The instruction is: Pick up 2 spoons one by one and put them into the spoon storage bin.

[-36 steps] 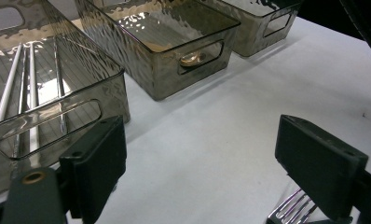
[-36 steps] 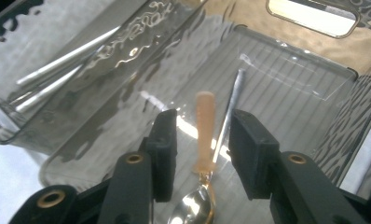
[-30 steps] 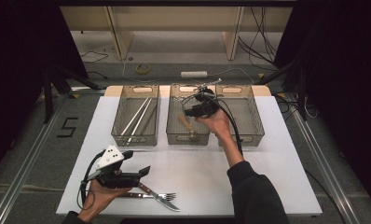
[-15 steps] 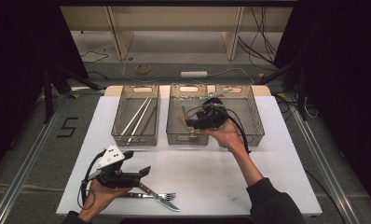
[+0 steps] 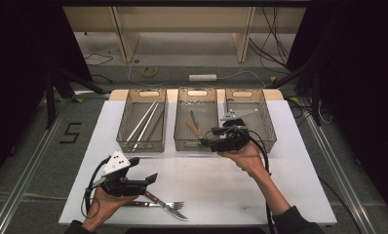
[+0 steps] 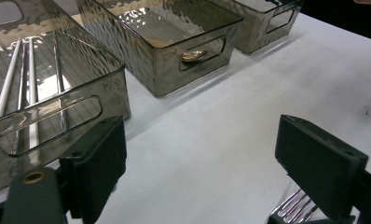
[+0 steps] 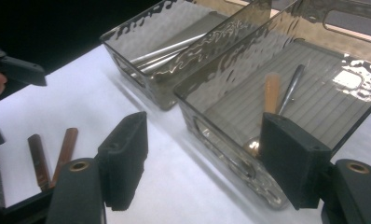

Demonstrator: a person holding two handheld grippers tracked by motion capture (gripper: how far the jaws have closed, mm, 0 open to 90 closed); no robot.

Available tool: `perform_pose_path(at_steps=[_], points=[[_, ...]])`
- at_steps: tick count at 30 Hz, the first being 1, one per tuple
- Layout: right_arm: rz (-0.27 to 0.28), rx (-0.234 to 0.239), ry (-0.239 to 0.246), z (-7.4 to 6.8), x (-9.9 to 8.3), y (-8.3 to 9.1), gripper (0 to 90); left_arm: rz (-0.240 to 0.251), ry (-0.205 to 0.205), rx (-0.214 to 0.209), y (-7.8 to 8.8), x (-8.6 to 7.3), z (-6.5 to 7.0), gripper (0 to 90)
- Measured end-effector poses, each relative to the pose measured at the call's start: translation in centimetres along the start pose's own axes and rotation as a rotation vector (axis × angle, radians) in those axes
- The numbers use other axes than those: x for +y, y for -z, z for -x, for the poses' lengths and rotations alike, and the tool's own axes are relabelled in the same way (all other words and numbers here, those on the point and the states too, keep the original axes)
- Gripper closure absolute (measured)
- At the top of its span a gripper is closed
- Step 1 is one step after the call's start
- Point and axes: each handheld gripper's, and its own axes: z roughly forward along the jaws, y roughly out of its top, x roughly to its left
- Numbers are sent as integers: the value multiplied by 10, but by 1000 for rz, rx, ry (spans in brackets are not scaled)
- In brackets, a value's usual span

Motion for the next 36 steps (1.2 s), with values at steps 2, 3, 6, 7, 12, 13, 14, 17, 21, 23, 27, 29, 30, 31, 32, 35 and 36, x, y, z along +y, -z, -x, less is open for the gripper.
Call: perform_pose_path(at_steps=[2, 3, 6, 7, 12, 13, 14, 17, 21, 23, 27, 29, 30, 31, 32, 35, 36], points=[[12, 5, 0, -1, -4, 4, 337, 1, 0, 0, 0, 0, 0, 161], [15, 3, 3, -2, -5, 6, 334, 2, 2, 0, 0, 0, 0, 161], [28, 13, 4, -4, -11, 11, 328, -1, 1, 0, 0, 0, 0, 160], [30, 13, 6, -4, -13, 13, 326, -2, 1, -1, 0, 0, 0, 160], [49, 12, -1, -3, -25, 21, 320, -7, 0, 1, 0, 0, -1, 161], [54, 13, -4, -3, -29, 23, 320, -7, 0, 1, -1, 0, -1, 161], [59, 14, -6, -4, -31, 25, 317, -7, 0, 0, -1, 0, -1, 161], [73, 15, -4, -6, -38, 30, 311, -8, -1, 0, -1, 0, -1, 161], [90, 15, -6, -9, -48, 36, 298, -7, -2, -2, -1, 0, 0, 160], [104, 18, -15, -9, -53, 39, 295, -5, -2, -2, 0, 0, 0, 161], [116, 11, -20, -10, -62, 46, 275, -8, -4, -3, 0, 0, 0, 160], [124, -4, -19, -10, -67, 48, 272, -7, -5, -3, 0, 0, 0, 160], [123, -2, -25, -10, -69, 49, 266, -9, -7, -4, -1, 0, 1, 160], [124, 0, -28, -10, -71, 50, 263, -10, -5, -4, -1, 0, 1, 161], [126, -3, -30, -10, -73, 51, 263, -11, -8, -5, -1, 0, 1, 161], [126, -6, -35, -10, -78, 54, 260, -13, -7, -5, -1, 0, 1, 160], [129, -9, -36, -10, -80, 55, 260, -14, -8, -5, -1, 0, 1, 160]])
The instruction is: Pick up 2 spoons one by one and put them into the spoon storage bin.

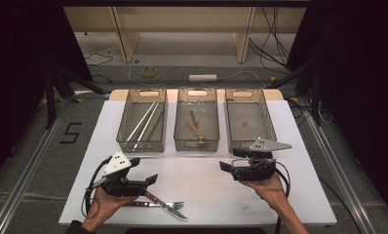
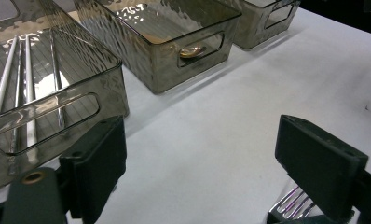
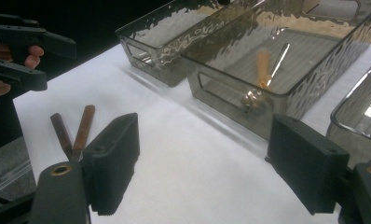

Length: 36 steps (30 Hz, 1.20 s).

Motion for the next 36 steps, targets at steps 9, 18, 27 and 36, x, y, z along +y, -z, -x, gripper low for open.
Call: perform_pose_path(at_steps=[9, 18, 27, 36], points=[[-1, -3, -6, -2, -14, 10, 260, -20, -3, -2, -1, 0, -1, 161], [-3, -10, -9, -2, -23, 17, 260, -64, -25, -12, -5, 2, -2, 161], [1, -10, -14, -3, -28, 22, 260, -120, -58, -18, -8, 6, -2, 161], [-4, -9, -13, -5, -31, 23, 259, -195, -80, -42, -13, 11, -3, 163]])
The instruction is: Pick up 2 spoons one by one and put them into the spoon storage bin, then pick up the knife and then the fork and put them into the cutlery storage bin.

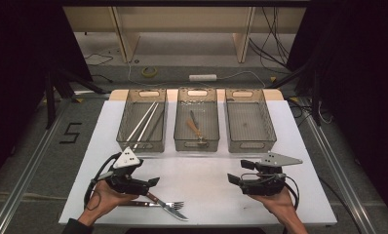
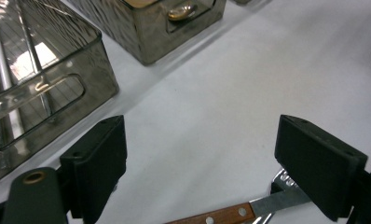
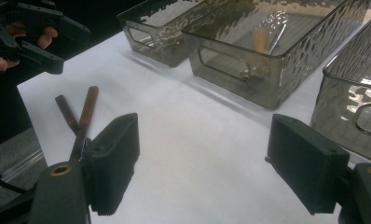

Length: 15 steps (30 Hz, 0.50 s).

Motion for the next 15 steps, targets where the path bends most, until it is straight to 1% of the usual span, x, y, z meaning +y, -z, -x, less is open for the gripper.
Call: perform_pose_path(at_steps=[3, 8, 10, 12, 15], points=[[-5, -2, 2, 0, -1, 0, 258, -42, -10, -4, -3, 1, -1, 163], [-6, -1, 3, -1, -1, 0, 258, -93, -35, 5, -6, 3, -3, 164], [-8, 0, 4, -1, -1, 0, 258, -120, -56, 8, -7, 4, -4, 165], [-10, 0, 4, -1, -1, 0, 258, -141, -65, 0, -9, 5, -4, 169], [-13, 0, 3, 0, -1, 0, 258, -197, -104, 7, -12, 6, -4, 177]])
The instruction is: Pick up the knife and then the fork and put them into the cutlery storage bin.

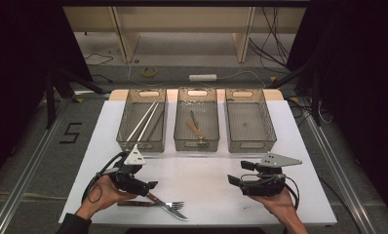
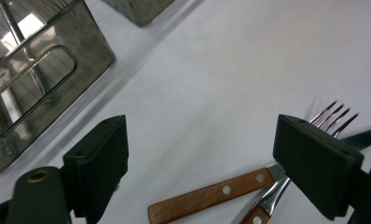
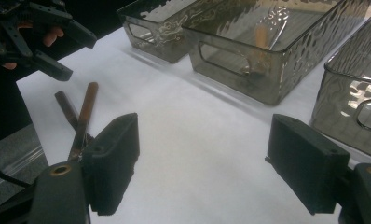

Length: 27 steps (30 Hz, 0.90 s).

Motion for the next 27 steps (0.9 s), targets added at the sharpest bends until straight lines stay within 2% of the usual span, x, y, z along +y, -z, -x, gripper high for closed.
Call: perform_pose_path(at_steps=[3, 7, 14, 21, 27], points=[[1, 0, 1, 0, 0, 0, 258, -36, -28, -20, -3, 1, 1, 188], [-5, -2, 4, -1, 0, -1, 259, -104, -99, -32, -6, 1, 0, 211], [-14, 2, 14, -4, 1, -3, 259, -184, -177, -53, -12, -4, 3, 266], [-22, 2, 19, -4, 1, -4, 261, -198, -158, -53, -20, -7, -2, 390], [-22, 2, 19, -4, 0, -4, 262, -206, -122, -30, -27, -8, -7, 628]])
